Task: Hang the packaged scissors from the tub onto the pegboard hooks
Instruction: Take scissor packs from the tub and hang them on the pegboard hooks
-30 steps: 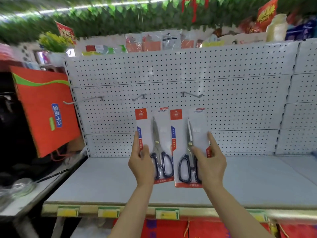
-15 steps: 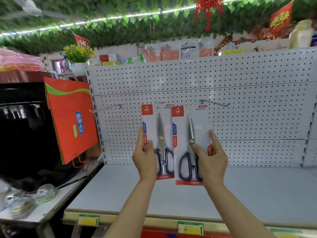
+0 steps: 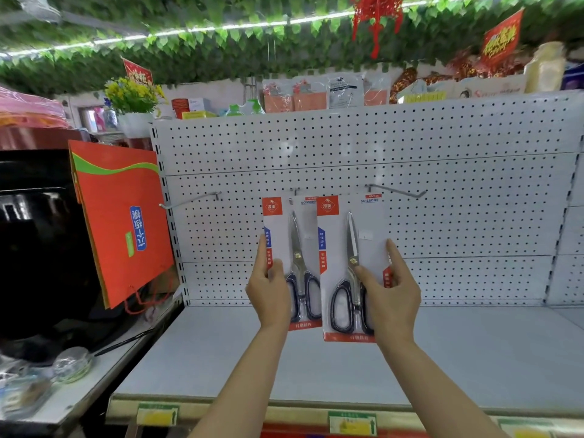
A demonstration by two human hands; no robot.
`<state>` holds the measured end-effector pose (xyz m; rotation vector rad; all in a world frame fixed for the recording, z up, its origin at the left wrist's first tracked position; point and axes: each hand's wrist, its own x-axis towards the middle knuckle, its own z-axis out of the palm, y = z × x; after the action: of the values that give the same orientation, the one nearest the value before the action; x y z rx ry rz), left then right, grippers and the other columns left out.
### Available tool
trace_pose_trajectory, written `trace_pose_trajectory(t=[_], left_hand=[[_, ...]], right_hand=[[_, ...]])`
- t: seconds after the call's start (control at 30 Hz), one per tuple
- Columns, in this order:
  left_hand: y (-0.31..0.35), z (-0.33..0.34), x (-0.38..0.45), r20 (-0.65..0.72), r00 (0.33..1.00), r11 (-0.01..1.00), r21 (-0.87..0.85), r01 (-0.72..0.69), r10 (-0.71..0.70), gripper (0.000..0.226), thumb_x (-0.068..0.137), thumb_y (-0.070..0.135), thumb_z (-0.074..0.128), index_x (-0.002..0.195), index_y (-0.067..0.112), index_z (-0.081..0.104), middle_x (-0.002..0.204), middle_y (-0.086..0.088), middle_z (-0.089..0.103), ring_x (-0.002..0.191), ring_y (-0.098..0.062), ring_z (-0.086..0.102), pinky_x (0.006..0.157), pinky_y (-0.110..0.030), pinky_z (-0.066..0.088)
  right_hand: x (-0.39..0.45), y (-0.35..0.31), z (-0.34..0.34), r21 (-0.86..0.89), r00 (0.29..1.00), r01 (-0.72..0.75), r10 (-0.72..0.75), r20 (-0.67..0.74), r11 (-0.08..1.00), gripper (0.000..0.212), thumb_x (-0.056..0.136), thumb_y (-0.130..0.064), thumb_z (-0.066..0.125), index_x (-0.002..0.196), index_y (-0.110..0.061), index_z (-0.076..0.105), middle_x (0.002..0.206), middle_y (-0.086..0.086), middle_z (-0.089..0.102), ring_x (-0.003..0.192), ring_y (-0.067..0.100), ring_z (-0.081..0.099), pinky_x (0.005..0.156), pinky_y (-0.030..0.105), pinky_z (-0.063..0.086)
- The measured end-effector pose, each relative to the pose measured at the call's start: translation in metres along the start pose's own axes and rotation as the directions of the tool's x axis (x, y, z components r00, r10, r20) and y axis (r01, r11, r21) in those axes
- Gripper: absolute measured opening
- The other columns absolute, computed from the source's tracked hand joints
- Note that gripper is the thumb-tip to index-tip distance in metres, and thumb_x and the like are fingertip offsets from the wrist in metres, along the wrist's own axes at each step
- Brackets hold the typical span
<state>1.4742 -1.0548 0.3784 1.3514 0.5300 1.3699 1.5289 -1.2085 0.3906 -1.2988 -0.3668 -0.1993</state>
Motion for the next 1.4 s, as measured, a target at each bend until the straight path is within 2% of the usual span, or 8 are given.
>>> trace_pose_trajectory(t=[0.13,0.2,0.3,0.57,0.77,0.93,1.17,1.4], left_hand=[[-0.013,0.005,0.005,-0.015,1.0,0.999,0.045,0.028,-0.027,0.056,0.096,0.007,0.05,0.136,0.046,0.05,0.079,0.035,0.065,0.055,-0.003,0.039,0.054,-0.013,0.041],[-0.02,0.007,0.011,-0.013,1.0,0.995,0.097,0.024,-0.023,0.055,0.096,0.011,0.051,0.138,0.047,0.048,0.071,0.023,0.063,0.055,-0.004,0.039,0.054,-0.016,0.041],[-0.029,0.007,0.022,0.022,1.0,0.982,0.187,0.011,-0.015,0.056,0.097,0.016,0.055,0.139,0.05,0.043,0.088,0.003,0.068,0.059,-0.006,0.049,0.057,-0.017,0.044],[-0.039,-0.006,0.041,0.101,0.994,0.954,0.291,-0.067,0.039,0.049,0.096,0.031,0.059,0.138,0.05,0.044,0.1,0.009,0.069,0.089,-0.009,0.065,0.073,-0.023,0.052],[0.009,-0.014,0.063,0.166,0.985,0.995,0.083,-0.061,0.046,0.039,0.099,0.043,0.05,0.138,0.04,0.05,0.139,0.017,0.051,0.128,-0.002,0.048,0.105,-0.027,0.041],[0.056,-0.005,0.073,0.315,0.921,0.941,0.172,-0.291,0.227,0.052,0.092,0.043,0.062,0.141,0.041,0.045,0.137,0.019,0.04,0.121,0.004,0.044,0.09,-0.006,0.037],[0.043,0.011,0.094,0.411,0.878,0.809,0.414,-0.418,0.244,0.07,0.081,0.04,0.074,0.144,0.029,0.045,0.144,0.014,0.036,0.132,-0.008,0.036,0.105,-0.026,0.034],[0.024,0.02,0.106,0.452,0.858,0.783,0.431,-0.449,0.244,0.073,0.081,0.037,0.075,0.145,0.024,0.045,0.145,0.011,0.036,0.133,-0.011,0.034,0.105,-0.025,0.031]], right_hand=[[0.002,0.002,0.0,0.004,1.0,-0.003,0.003,-0.001,1.0,0.071,0.073,-0.021,0.082,0.135,-0.035,0.052,0.111,-0.035,0.054,0.107,-0.011,0.054,0.102,0.025,0.044],[0.001,0.002,0.003,0.011,1.0,-0.004,0.004,0.007,1.0,0.07,0.073,-0.022,0.082,0.135,-0.036,0.052,0.115,-0.031,0.057,0.106,-0.012,0.055,0.101,0.024,0.045],[-0.001,0.002,0.008,0.01,1.0,0.009,-0.009,0.023,1.0,0.07,0.073,-0.021,0.082,0.136,-0.034,0.052,0.125,-0.016,0.062,0.108,-0.001,0.06,0.1,0.028,0.048],[-0.009,0.006,0.032,0.006,0.997,0.008,-0.008,0.082,1.0,0.069,0.074,-0.023,0.081,0.135,-0.038,0.052,0.122,-0.017,0.063,0.108,-0.002,0.06,0.098,0.029,0.05],[-0.015,0.009,0.06,0.064,0.989,-0.016,0.006,0.15,0.998,0.069,0.074,-0.023,0.081,0.135,-0.038,0.051,0.119,-0.029,0.058,0.105,-0.015,0.056,0.09,0.011,0.048],[-0.018,0.017,0.079,0.088,0.985,-0.042,0.027,0.168,0.995,0.067,0.076,-0.024,0.079,0.134,-0.038,0.051,0.128,-0.023,0.058,0.113,-0.009,0.054,0.097,0.017,0.045],[-0.011,0.033,0.095,0.079,0.993,-0.029,0.02,0.113,0.996,0.066,0.074,-0.027,0.081,0.132,-0.042,0.052,0.122,-0.014,0.062,0.109,0.005,0.059,0.099,0.035,0.05],[-0.001,0.054,0.105,0.087,0.995,-0.015,0.006,0.098,0.996,0.064,0.079,-0.02,0.077,0.133,-0.043,0.05,0.121,-0.031,0.056,0.111,-0.008,0.052,0.096,0.017,0.043]])
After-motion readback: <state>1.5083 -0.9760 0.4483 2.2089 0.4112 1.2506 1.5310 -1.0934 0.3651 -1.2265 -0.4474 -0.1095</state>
